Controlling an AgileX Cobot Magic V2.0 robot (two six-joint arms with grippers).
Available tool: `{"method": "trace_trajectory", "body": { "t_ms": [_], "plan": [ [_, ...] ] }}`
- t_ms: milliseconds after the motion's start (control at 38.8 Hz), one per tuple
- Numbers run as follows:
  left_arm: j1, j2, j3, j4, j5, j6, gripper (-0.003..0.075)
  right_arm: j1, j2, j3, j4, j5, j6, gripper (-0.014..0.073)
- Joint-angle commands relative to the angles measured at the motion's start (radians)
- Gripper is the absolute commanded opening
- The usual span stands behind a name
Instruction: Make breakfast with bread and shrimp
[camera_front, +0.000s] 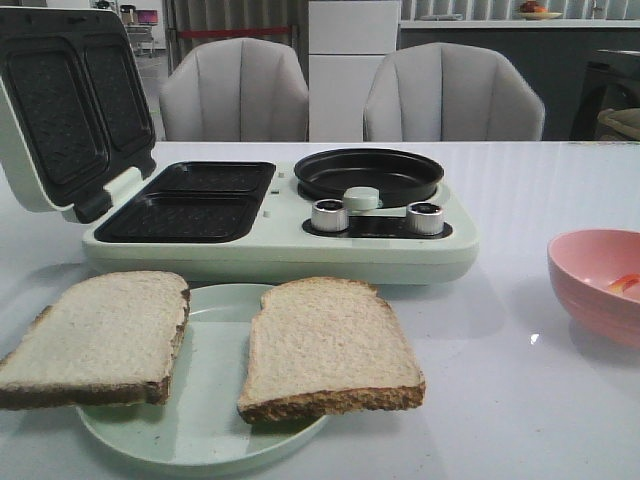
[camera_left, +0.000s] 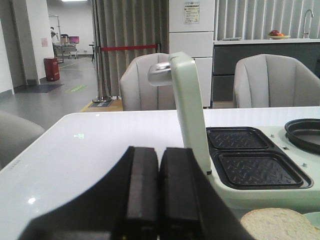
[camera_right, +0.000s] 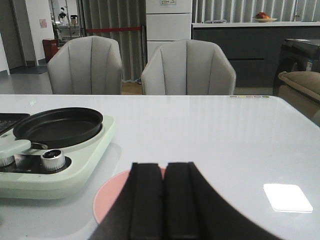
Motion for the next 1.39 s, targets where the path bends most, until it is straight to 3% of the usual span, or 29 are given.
{"method": "trace_trajectory", "body": {
  "t_ms": [0,567,798,1030,1210,1365],
  "plan": [
    [0.001,-0.020,0.006,-0.002,-0.088,-0.001,0.0099,0.001,-0.023,-0.018,-0.003,-0.093,-0.001,0.0035],
    [0.001,-0.020,0.006,-0.002,-0.088,-0.001,0.0099,0.000,-0.023,-0.018,-0.003,-0.098,-0.001,0.0035],
    [0.001,-0.020,0.004,-0.002,-0.159,-0.001,0.0099,0.000,-0.023,-0.024,-0.001,-0.202,-0.001,0.0035],
    [0.001,-0.015,-0.130,-0.005,-0.193,-0.001,0.0099,0.000,-0.020,-0.230,0.005,0.008,-0.001,0.0035],
    [0.001,0.047,-0.373,-0.003,-0.029,-0.001,0.0099,0.000,0.069,-0.458,-0.016,0.152,-0.001,0.0035],
    [0.001,0.205,-0.626,-0.003,0.266,-0.001,0.0099,0.000,0.255,-0.663,-0.017,0.317,-0.001,0.0035]
  ]
}}
